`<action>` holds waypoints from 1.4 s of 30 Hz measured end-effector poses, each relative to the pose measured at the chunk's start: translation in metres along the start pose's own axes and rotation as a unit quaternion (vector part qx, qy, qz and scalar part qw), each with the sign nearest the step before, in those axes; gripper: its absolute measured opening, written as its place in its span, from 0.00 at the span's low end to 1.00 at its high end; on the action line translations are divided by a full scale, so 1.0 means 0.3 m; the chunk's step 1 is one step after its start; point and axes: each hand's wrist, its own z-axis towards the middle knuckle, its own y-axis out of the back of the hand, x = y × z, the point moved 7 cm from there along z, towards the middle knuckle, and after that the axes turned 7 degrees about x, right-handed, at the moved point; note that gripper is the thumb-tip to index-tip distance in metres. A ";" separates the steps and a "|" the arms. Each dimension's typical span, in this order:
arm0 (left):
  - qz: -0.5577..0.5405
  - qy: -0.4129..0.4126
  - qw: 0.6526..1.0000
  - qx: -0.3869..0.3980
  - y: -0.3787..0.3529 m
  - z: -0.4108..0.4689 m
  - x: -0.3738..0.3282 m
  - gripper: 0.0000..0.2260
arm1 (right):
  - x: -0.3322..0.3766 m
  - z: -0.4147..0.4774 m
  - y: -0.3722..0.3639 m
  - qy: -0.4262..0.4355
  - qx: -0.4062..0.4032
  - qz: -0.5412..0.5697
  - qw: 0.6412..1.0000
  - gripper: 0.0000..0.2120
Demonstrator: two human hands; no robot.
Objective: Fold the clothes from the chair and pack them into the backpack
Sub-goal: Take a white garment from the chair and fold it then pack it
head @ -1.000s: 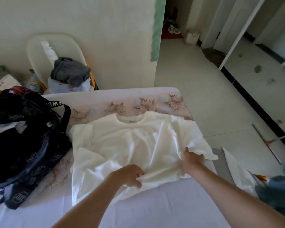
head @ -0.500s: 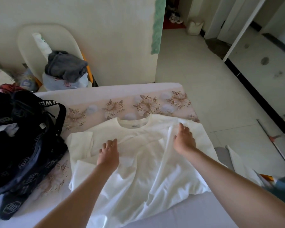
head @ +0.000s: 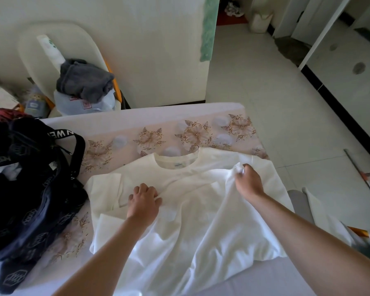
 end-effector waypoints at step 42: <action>-0.074 -0.047 0.994 -0.059 0.276 0.236 0.071 0.27 | 0.420 0.044 -0.147 0.345 -0.018 -0.342 0.874 0.25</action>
